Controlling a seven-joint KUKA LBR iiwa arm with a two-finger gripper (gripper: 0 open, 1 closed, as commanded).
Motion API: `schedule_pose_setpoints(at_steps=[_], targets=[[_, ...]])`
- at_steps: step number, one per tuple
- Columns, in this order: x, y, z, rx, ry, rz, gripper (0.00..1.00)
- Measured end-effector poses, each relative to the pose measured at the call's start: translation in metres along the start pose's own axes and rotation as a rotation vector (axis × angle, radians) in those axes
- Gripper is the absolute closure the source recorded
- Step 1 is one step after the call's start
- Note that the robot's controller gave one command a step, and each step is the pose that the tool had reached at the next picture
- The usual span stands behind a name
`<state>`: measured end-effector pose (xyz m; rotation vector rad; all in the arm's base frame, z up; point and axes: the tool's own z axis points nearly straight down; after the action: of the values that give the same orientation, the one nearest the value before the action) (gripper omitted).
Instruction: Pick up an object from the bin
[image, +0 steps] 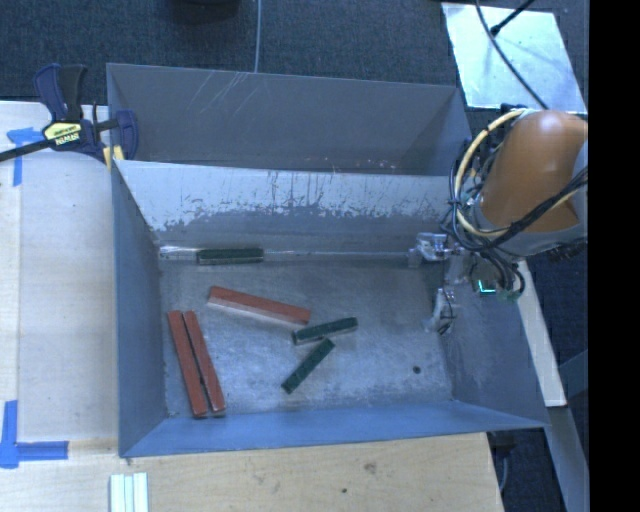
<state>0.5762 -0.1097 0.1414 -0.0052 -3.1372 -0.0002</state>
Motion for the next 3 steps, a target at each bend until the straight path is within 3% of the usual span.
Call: schedule_pose_setpoints(at_steps=[1, 2, 3], targets=[[0.008, 0.076, 0.070, -0.004, 0.000, -0.063, 0.00], [0.032, 0.118, 0.071, -0.002, -0.005, 0.094, 0.00], [0.031, 0.117, 0.071, 0.000, -0.007, 0.093, 1.00]])
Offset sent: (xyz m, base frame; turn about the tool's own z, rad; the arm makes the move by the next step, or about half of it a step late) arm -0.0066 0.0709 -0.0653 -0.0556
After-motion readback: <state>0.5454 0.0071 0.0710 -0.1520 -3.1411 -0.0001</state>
